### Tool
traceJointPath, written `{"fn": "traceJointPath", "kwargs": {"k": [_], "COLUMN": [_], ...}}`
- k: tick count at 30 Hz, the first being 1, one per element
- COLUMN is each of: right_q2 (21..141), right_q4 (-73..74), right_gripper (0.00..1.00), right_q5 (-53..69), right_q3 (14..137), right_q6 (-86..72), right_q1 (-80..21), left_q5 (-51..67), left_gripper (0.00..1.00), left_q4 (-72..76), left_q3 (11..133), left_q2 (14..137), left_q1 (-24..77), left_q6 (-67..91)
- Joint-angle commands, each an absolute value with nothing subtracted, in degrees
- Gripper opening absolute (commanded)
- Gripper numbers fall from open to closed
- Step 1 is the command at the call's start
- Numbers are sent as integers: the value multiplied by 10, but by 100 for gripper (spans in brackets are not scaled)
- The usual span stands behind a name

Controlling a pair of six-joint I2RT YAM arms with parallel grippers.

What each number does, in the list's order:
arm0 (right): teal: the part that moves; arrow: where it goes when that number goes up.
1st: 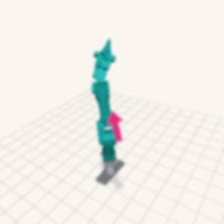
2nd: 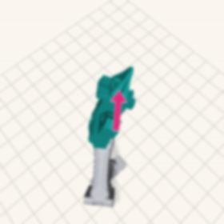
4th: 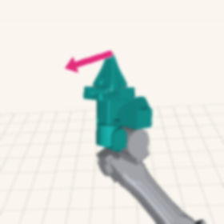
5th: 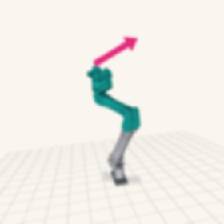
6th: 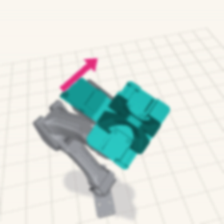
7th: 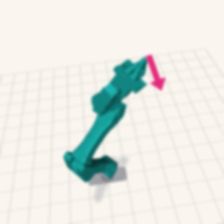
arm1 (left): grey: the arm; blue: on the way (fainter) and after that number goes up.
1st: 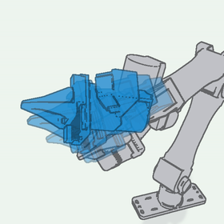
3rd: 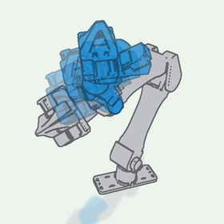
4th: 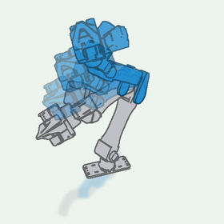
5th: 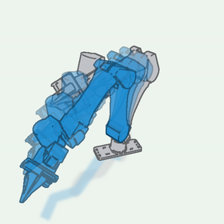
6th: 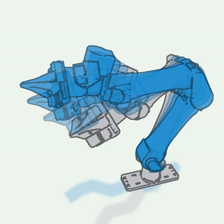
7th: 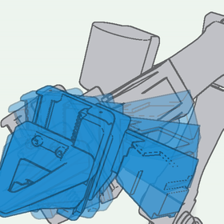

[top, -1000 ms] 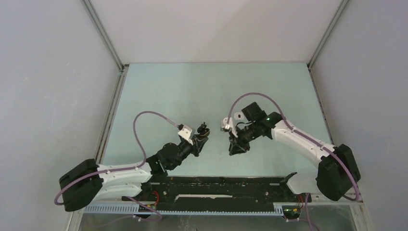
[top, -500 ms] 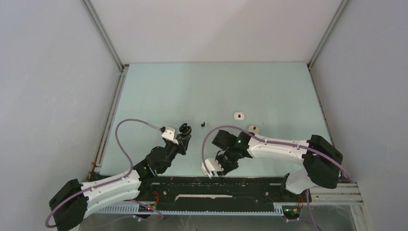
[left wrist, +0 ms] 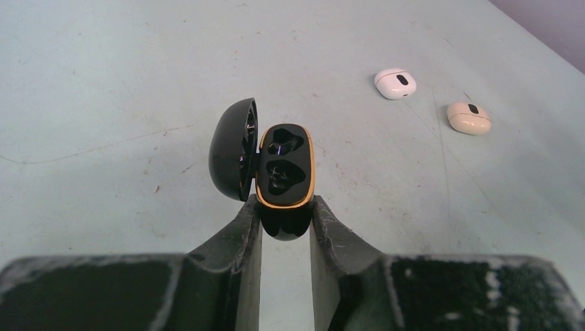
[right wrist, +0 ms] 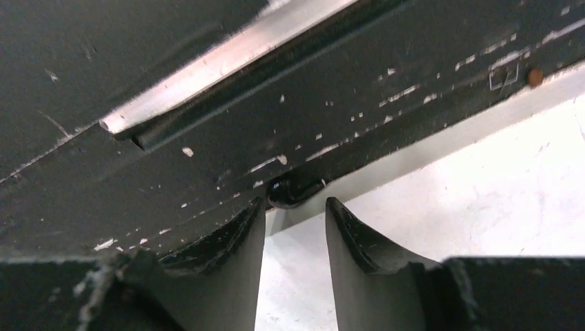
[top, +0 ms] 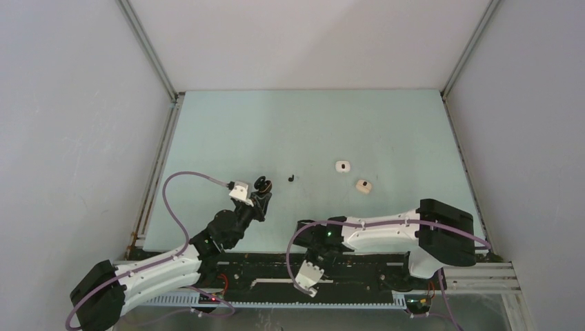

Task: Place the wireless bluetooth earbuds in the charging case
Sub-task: Pick up the right earbud from the corner of the board.

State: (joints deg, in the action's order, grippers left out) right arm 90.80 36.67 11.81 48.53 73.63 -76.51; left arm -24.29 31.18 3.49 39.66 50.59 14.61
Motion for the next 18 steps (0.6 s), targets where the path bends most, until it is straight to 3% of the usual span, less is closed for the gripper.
{"fn": "traceJointPath", "kwargs": {"k": [1,13,18], "right_q2": [918,941,973], "right_q4": [354,349,319], "right_gripper": [40,37,27], "right_q5": [97,64,36], "right_q3": [482,458,452], "right_q6": [773,796,797], "right_q1": [-781,-826,-829], "left_q5": [-249,-243,-239], "left_gripper": [2,1,1], "left_q4": [324,323,323], "left_q3": [29,35,33], "left_q2": [390,396,393], "left_q1": [502,501,500], "left_q6": [154,152,154]}}
